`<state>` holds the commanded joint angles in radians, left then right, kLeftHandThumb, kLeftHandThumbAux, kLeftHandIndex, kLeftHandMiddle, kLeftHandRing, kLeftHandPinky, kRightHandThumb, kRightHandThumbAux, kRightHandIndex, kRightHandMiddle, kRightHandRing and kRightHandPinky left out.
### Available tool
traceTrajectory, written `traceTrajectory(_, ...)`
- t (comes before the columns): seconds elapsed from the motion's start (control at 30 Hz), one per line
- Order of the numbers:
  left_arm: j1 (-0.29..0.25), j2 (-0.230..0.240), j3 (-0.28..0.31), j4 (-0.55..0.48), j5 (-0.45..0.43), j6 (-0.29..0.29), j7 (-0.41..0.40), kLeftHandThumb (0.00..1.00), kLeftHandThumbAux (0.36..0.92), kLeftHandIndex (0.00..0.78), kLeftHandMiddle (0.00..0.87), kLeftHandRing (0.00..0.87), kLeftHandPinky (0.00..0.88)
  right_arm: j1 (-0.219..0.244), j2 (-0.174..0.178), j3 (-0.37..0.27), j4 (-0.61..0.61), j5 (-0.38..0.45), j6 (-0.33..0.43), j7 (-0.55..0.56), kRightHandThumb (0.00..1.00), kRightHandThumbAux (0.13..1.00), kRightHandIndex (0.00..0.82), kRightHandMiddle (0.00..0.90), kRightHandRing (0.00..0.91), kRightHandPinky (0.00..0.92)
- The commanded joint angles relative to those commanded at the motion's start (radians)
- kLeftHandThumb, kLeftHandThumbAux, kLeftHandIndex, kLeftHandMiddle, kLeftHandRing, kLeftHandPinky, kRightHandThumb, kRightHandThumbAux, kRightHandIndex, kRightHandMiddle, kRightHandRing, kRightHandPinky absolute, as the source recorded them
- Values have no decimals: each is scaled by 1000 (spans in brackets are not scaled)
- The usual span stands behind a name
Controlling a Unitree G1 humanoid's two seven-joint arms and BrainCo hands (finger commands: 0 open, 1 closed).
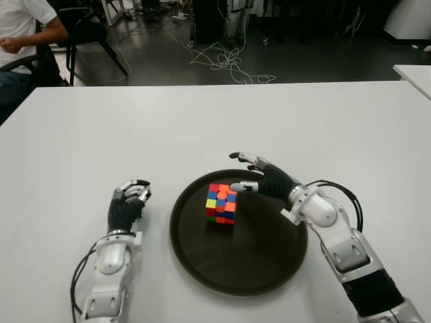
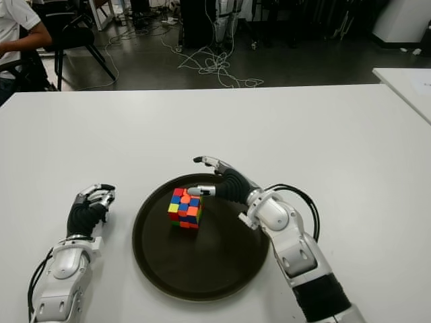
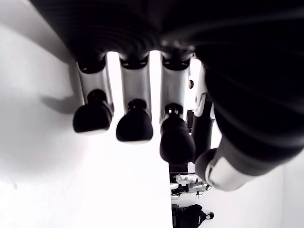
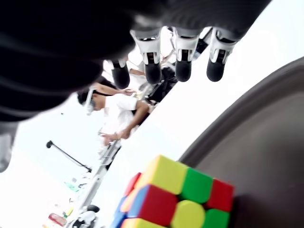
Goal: Pick up the Rubik's Cube and put it in the plate
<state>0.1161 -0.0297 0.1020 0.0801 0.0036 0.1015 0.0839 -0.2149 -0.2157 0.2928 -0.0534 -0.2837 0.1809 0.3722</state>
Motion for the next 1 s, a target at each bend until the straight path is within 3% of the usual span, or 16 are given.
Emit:
traceTrajectory(0.2, 2, -2, 0, -3, 1, -3, 2, 712, 703, 444, 814, 823, 818, -5, -6, 9, -7, -15, 13, 1, 0, 376, 0, 238, 142, 88)
traceTrajectory(0.47, 2, -2, 1, 0, -7, 3, -4, 712, 703, 444, 811, 818, 804, -13, -10, 5, 25, -15, 11, -4, 0, 353, 0, 38, 18, 5)
traceTrajectory(0.63, 2, -1, 1, 1, -12, 3, -7, 711, 704, 444, 813, 818, 807, -30, -55, -63, 25, -2, 5, -13, 0, 332, 0, 6, 2, 0)
traceTrajectory(0.77, -1, 1, 1, 0, -5, 8, 2, 711, 703, 444, 815, 820, 810, 7, -108, -209, -24, 42, -35, -59, 0, 357, 0, 1, 0, 0)
traceTrajectory(1.0, -7, 7, 3, 12, -5, 7, -1, 711, 703, 444, 814, 821, 809, 12, -75, -271, -31, 34, -89, -184, 0, 403, 0, 0, 0, 0)
